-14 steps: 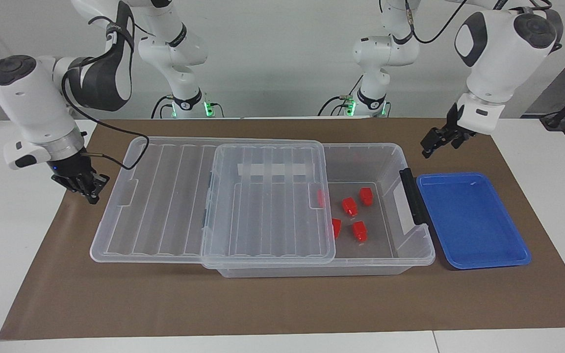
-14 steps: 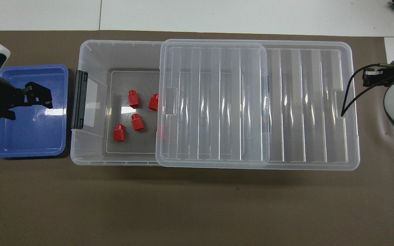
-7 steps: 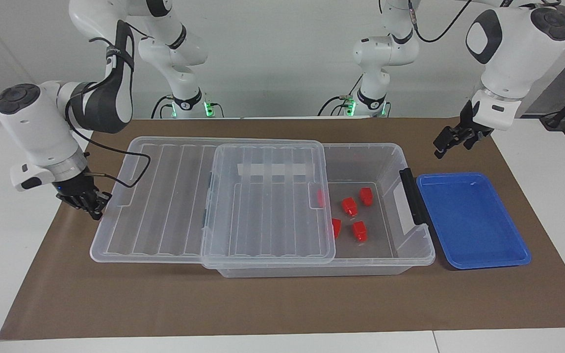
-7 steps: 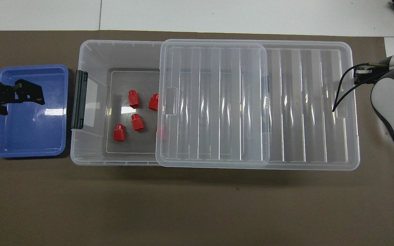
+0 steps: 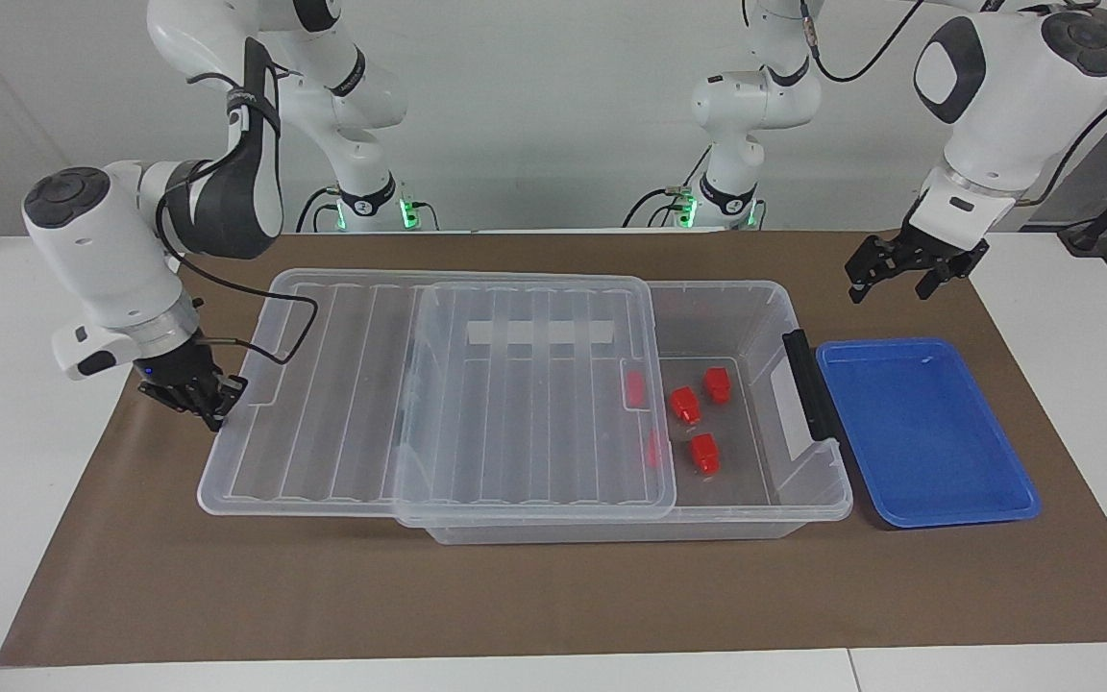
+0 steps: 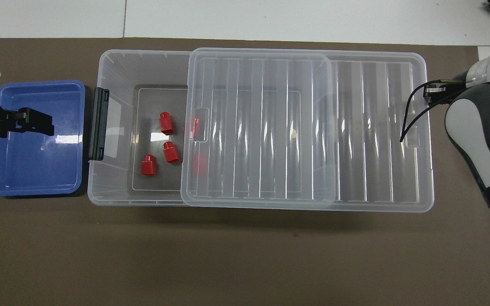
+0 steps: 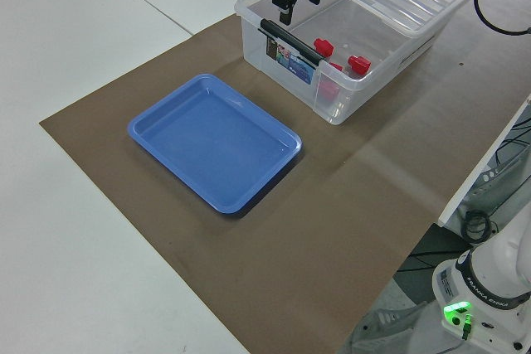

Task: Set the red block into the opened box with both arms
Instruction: 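Slide the clear lid back over the box with the right gripper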

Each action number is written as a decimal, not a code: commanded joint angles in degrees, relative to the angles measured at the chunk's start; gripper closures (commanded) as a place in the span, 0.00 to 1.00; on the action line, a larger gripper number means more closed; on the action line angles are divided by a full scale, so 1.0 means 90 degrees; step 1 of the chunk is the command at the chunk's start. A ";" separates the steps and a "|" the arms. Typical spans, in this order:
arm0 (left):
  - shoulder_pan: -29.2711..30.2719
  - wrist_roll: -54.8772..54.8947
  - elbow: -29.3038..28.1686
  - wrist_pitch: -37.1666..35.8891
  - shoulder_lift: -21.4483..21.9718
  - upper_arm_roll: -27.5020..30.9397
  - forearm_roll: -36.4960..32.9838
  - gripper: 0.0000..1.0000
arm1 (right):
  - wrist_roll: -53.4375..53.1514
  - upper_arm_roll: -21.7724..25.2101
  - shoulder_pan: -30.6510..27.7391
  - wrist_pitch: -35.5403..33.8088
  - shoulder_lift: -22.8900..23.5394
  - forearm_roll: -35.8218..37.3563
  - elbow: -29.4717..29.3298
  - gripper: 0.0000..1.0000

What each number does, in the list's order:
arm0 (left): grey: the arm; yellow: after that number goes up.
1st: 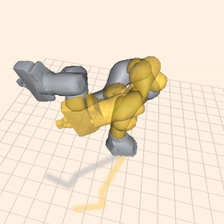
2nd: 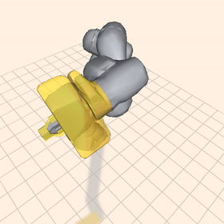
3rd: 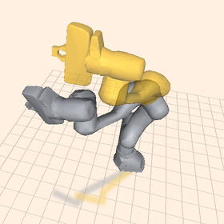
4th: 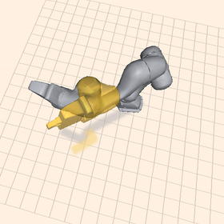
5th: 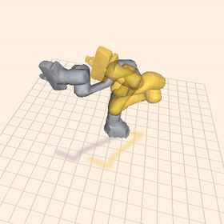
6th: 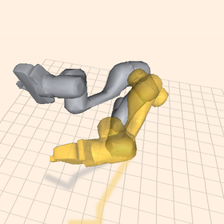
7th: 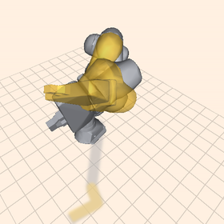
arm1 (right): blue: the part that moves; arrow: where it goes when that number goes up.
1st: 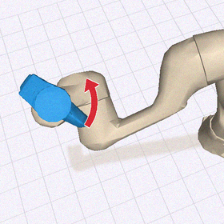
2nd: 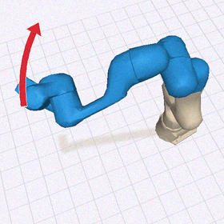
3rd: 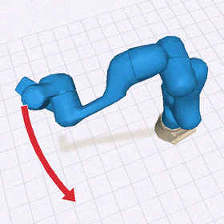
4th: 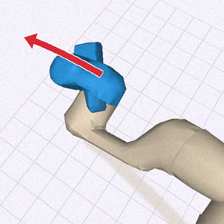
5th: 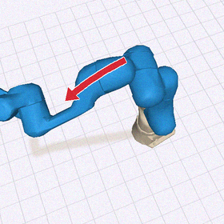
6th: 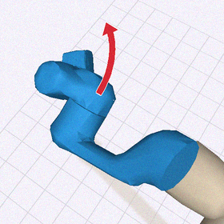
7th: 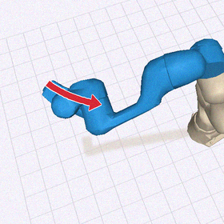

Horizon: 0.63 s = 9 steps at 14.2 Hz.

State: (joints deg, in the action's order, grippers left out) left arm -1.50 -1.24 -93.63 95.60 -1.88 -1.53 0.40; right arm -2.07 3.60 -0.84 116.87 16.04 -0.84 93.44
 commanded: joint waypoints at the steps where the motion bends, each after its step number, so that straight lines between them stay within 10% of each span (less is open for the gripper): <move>1: -0.0378 0.0137 -0.0436 0.0207 0.0296 0.0217 -0.0045 0.00 | 0.0618 -0.0184 -0.0024 -0.0212 -0.0074 -0.0150 0.0019 1.00; 9: -0.1053 0.0880 -0.0456 0.0149 0.0336 0.0942 -0.0045 0.00 | 0.1197 -0.0731 -0.0014 -0.0290 -0.0093 -0.0160 0.0038 1.00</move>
State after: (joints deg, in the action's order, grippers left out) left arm -9.34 5.72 -95.53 95.74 -0.58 5.79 0.40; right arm 7.29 -1.43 -0.46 114.69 15.98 -0.87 93.32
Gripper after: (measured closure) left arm 0.000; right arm 0.991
